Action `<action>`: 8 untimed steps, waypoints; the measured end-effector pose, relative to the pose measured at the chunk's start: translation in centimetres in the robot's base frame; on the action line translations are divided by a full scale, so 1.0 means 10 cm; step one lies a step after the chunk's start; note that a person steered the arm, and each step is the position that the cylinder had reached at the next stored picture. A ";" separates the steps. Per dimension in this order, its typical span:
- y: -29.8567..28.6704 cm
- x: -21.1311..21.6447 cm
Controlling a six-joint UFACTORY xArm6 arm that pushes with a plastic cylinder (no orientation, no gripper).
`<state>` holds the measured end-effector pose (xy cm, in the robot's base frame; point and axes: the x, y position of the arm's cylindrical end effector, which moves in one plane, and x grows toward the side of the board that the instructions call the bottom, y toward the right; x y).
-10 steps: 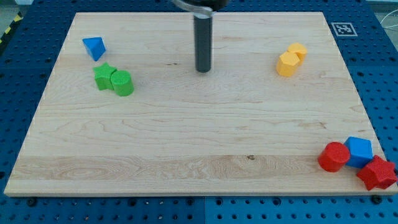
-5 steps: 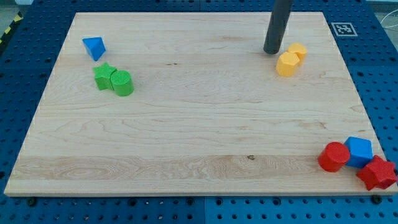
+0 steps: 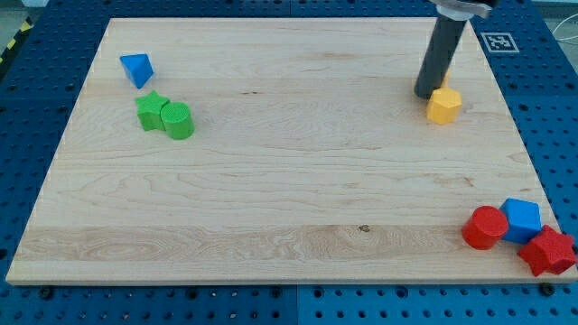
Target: Push yellow hexagon towards bottom right
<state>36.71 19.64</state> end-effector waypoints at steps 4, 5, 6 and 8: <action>0.55 0.66; 0.62 0.84; 0.62 1.09; 0.58 1.15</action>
